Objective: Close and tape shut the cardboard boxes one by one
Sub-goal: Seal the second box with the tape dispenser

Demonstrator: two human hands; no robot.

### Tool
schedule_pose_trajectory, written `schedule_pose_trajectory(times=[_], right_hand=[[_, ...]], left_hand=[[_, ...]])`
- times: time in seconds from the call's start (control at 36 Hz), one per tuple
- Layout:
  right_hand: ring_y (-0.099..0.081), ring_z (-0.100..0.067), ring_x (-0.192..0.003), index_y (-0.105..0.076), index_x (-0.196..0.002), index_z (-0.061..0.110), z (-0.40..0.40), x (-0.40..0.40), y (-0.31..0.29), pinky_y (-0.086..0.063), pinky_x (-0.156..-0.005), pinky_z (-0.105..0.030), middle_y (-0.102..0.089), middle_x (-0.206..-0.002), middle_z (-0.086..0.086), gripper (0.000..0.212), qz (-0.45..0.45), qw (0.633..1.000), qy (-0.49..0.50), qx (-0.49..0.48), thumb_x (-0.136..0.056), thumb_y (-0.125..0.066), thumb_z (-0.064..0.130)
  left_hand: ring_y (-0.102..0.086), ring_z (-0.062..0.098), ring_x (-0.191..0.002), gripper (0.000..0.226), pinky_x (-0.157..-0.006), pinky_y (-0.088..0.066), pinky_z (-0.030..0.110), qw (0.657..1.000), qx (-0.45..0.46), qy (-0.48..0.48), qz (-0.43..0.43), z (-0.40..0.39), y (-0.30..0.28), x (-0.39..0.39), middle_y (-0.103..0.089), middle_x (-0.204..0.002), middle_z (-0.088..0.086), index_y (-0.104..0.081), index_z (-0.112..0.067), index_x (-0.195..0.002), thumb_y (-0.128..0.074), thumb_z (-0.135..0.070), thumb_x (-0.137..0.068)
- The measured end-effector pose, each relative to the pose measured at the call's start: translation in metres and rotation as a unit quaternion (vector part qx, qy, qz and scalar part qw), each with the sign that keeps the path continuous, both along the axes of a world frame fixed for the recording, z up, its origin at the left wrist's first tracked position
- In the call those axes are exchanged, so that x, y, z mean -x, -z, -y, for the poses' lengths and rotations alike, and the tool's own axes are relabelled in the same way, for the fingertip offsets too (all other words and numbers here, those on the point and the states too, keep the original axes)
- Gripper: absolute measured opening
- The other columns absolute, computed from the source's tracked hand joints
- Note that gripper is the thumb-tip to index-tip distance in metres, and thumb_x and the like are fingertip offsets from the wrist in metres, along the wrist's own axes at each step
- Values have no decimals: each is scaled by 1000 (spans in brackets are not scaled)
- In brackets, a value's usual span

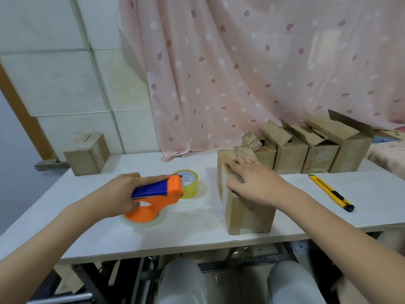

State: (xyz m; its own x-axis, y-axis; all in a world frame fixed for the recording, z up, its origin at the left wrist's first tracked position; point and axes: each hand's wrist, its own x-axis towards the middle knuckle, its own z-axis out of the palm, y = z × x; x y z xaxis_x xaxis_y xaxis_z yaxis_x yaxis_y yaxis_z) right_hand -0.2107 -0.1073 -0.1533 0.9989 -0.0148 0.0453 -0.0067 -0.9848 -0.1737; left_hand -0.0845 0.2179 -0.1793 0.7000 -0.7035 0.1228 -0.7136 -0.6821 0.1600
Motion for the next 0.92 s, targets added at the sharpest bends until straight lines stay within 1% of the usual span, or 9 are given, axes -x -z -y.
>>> schedule_pose_trajectory(times=[0.14,0.25,0.39,0.44,0.5,0.56,0.69,0.81,0.92], right_hand=[[-30,-21,-140,-30,-153,29,-4,2,-2,-26,-111,-33,-36,-153,5,61,1,1000,9,8,-97,-37,50],[-26,-22,-143,-29,-154,29,-5,4,-4,-28,-110,-35,-32,-157,5,61,1,1000,12,13,-98,-36,50],[-26,-25,-143,-28,-154,30,-5,4,-3,-30,-108,-36,-31,-157,7,60,0,1000,12,13,-98,-35,50],[-25,-25,-144,-28,-154,31,-4,4,-3,-29,-109,-36,-30,-158,8,61,1,1000,13,10,-98,-36,50],[-24,-25,-145,-28,-154,31,-5,4,-3,-29,-111,-36,-29,-158,8,61,0,1000,14,10,-98,-36,51],[-25,-25,-144,-28,-154,31,-5,3,-3,-30,-110,-36,-30,-158,8,61,0,1000,15,12,-97,-36,52],[-21,-20,-147,-28,-155,27,-8,7,-7,-21,-116,-34,-29,-158,6,59,-1,1000,14,12,-100,-37,47],[-22,-21,-147,-28,-155,28,-7,7,-7,-20,-118,-35,-30,-158,5,59,-5,1000,12,4,-100,-37,48],[-29,-25,-142,-31,-152,29,-3,1,-1,-23,-117,-37,-36,-154,3,62,-3,1000,11,2,-95,-35,51]], left_hand=[[-49,11,-74,99,-62,-41,23,999,-16,-12,25,-5,-3,5,-45,-90,-7,-10,-80,-130,-53,-5,-82],[-44,16,-76,91,-60,-30,17,996,-47,-7,77,10,5,8,-44,-92,-1,-14,-66,-139,-45,0,-84],[-37,18,-64,89,-60,-31,29,974,-111,25,198,19,11,0,-45,-81,-3,-38,-57,-142,-55,-3,-73],[-36,18,-72,87,-67,-32,29,966,-141,28,214,28,3,4,-44,-88,-3,-29,-61,-143,-53,-8,-79],[-35,17,-82,83,-75,-29,28,966,-171,11,192,36,-9,8,-38,-96,-5,-13,-66,-143,-44,-13,-88],[-36,17,-85,82,-76,-30,27,962,-201,8,183,45,-21,10,-38,-97,-6,-11,-68,-143,-39,-12,-90],[-40,18,-86,78,-74,-29,29,957,-258,7,133,67,-40,13,-32,-89,-8,-25,-66,-141,-40,-9,-89],[-41,19,-91,71,-79,-31,30,947,-302,6,108,85,-56,14,-36,-93,-8,-36,-62,-140,-38,-9,-92],[-53,23,-103,68,-87,-41,33,931,-350,-2,103,105,-68,15,-47,-96,-11,-47,-57,-136,-42,-7,-91]])
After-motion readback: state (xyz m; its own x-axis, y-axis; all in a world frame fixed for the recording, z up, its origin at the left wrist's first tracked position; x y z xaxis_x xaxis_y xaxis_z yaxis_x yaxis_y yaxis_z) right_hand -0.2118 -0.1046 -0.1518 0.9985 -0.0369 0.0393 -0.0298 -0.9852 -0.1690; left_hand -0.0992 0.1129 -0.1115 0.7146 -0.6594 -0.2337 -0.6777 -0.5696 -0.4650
